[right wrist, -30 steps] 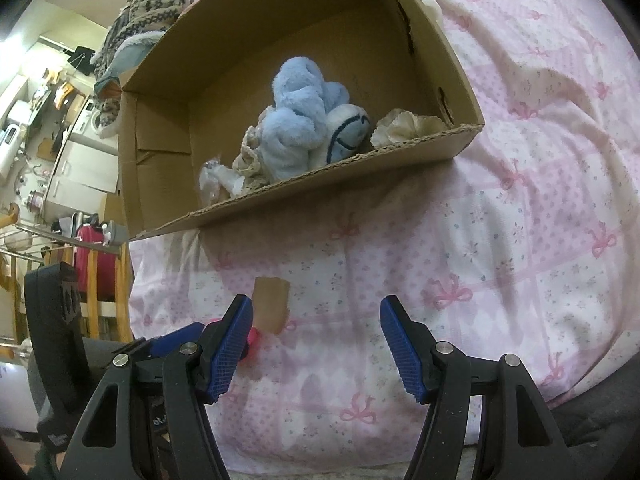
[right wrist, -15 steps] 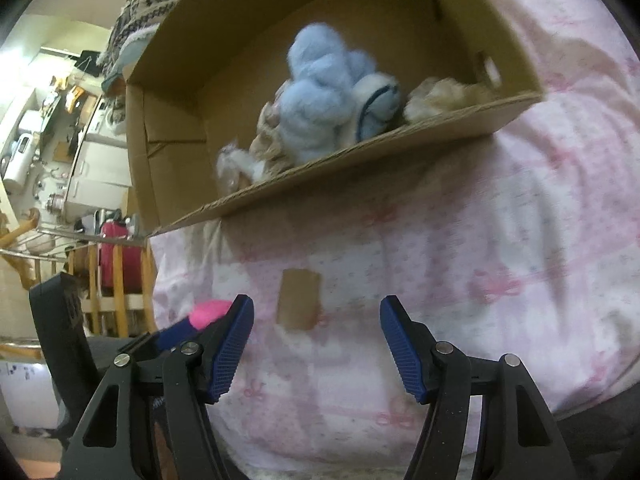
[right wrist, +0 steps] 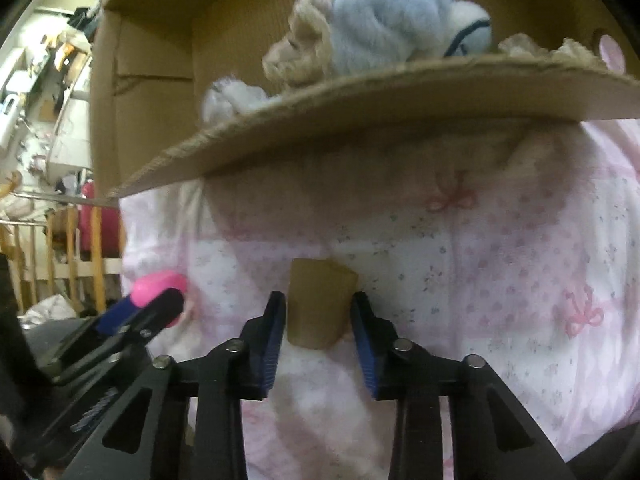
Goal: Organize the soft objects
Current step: 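Grasp the small tan cardboard piece with the right tool, then carry the pink item and cardboard piece into the box and open both tools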
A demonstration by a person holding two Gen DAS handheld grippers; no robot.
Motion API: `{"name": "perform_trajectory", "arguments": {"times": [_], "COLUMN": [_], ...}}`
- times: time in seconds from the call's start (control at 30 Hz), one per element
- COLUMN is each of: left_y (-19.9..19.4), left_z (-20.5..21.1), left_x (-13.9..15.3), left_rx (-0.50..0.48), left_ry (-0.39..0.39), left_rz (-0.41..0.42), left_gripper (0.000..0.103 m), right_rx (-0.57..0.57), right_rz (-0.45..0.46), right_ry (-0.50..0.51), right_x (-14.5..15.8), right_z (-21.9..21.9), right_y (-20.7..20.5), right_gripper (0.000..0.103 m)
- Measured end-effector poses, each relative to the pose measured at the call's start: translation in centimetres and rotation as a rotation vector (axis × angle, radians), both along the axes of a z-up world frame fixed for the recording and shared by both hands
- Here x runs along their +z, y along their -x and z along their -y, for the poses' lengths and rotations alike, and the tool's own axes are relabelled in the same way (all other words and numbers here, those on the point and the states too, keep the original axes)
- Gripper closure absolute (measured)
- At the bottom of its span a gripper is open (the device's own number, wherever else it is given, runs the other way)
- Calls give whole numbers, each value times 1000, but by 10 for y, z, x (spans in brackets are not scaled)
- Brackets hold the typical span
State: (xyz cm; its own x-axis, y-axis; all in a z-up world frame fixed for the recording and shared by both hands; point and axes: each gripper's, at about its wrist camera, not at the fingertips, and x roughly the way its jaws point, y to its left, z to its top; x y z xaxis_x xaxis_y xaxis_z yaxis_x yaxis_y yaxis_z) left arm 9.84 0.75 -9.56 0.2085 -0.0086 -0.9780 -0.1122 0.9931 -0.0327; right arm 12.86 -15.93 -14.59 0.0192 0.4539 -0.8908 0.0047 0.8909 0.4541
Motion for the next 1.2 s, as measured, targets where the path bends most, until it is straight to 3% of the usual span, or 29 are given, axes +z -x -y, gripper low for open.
{"name": "perform_trajectory", "arguments": {"times": [0.03, 0.1, 0.2, 0.43, 0.93, 1.2], "left_y": [-1, -3, -5, -8, 8, 18], "left_z": [-1, -1, -1, 4, 1, 1], "left_x": [0, -1, 0, 5, 16, 38], "left_rx": [1, -1, -6, -21, -3, -7], "left_ry": [8, 18, 26, 44, 27, 37], "left_rz": [-2, -2, 4, 18, 75, 131], "left_gripper": [59, 60, 60, 60, 60, 60], "right_rx": [4, 15, 16, 16, -44, -56], "right_rz": [7, 22, 43, 131, 192, 225], "right_ry": [5, 11, 2, -2, -23, -51], "right_x": [0, 2, 7, 31, 56, 74], "right_z": [0, -1, -2, 6, 31, 39], "right_y": [0, 1, 3, 12, 22, 30], "right_gripper": [75, 89, 92, 92, 92, 92]}}
